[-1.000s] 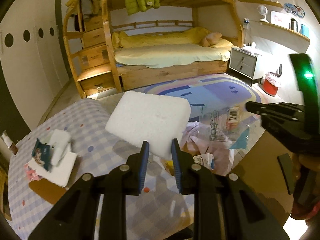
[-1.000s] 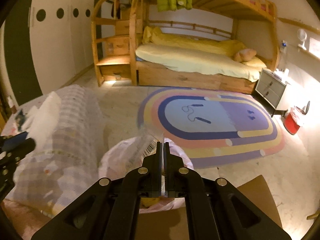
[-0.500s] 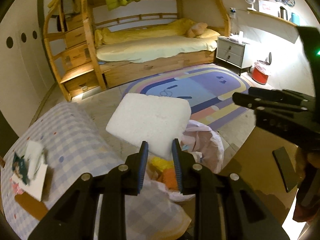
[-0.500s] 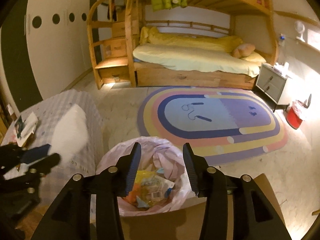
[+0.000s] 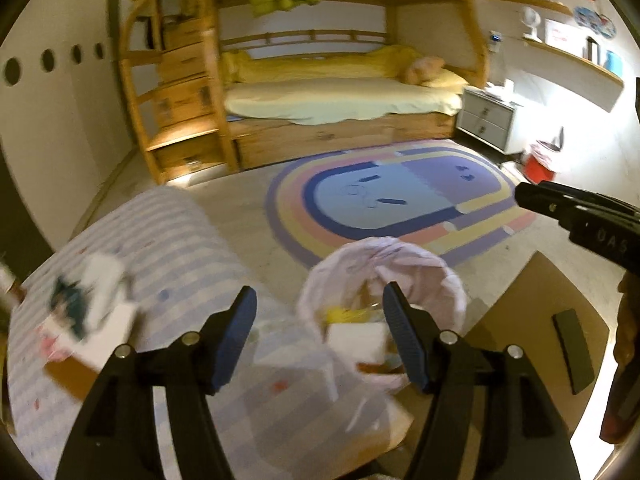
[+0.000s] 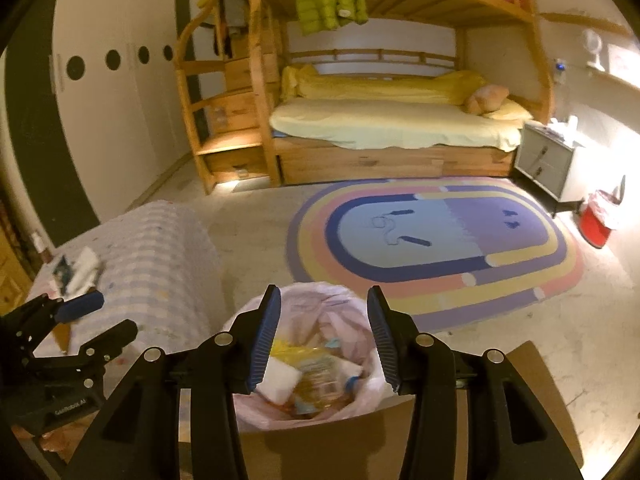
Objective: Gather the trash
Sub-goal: 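Move both grippers back over the table and grasp the brown cardboard with the left gripper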
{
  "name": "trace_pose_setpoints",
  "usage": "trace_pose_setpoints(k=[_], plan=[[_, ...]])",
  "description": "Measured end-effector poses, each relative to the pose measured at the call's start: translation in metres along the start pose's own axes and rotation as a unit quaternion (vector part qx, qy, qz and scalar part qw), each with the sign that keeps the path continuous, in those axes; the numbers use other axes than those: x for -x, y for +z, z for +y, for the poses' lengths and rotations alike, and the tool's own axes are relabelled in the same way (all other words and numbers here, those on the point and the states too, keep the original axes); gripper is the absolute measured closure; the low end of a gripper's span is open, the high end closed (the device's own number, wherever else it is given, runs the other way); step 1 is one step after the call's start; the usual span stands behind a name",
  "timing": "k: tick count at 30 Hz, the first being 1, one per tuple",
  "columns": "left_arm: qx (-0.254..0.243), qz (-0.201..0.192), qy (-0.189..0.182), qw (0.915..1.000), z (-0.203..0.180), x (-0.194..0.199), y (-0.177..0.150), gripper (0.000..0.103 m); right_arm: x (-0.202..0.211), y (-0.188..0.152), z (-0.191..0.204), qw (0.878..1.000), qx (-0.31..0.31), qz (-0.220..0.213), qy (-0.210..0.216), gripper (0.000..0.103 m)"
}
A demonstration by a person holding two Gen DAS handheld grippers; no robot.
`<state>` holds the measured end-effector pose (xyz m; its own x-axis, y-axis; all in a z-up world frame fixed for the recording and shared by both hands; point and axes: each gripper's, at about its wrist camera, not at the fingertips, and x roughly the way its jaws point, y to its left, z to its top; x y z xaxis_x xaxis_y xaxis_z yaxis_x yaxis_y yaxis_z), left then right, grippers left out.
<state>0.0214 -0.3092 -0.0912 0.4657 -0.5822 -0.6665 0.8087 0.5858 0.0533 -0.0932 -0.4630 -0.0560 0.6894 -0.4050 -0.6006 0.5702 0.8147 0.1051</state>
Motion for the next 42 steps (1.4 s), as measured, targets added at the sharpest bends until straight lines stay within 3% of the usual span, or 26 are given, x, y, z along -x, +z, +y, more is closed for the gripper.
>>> trace_pose_setpoints(k=[6,11,16,21,26,28,30,33,36,42], plan=[[0.058,-0.003,0.046,0.9973,0.053,0.040,-0.026,0.039,0.012,0.000,0.046,0.998,0.019,0.004,0.065,0.056],[0.109,-0.013,0.095,0.9894,0.101,0.077,-0.050,0.039,0.013,-0.004,0.096,0.992,0.058,0.013,0.112,0.056],[0.154,-0.015,0.151,0.9764,0.150,0.105,-0.078,0.038,0.007,-0.009,0.151,0.982,0.102,0.026,0.156,0.056],[0.199,-0.009,0.207,0.9578,0.194,0.122,-0.107,0.038,-0.004,-0.016,0.201,0.971,0.140,0.037,0.192,0.056],[0.231,0.000,0.236,0.9439,0.225,0.130,-0.129,0.036,-0.028,-0.026,0.244,0.958,0.176,0.057,0.218,0.056],[0.240,0.004,0.239,0.9407,0.233,0.131,-0.134,0.036,-0.038,-0.030,0.254,0.955,0.187,0.069,0.218,0.061],[0.245,0.008,0.243,0.9386,0.238,0.132,-0.140,0.036,-0.053,-0.038,0.266,0.949,0.202,0.092,0.223,0.088],[0.250,0.014,0.244,0.9367,0.245,0.129,-0.145,0.036,-0.068,-0.049,0.280,0.942,0.218,0.113,0.227,0.096],[0.255,0.015,0.247,0.9349,0.249,0.129,-0.149,0.036,-0.080,-0.054,0.288,0.939,0.221,0.132,0.229,0.097],[0.262,0.018,0.250,0.9319,0.255,0.130,-0.154,0.036,-0.082,-0.058,0.305,0.934,0.238,0.128,0.234,0.097]])
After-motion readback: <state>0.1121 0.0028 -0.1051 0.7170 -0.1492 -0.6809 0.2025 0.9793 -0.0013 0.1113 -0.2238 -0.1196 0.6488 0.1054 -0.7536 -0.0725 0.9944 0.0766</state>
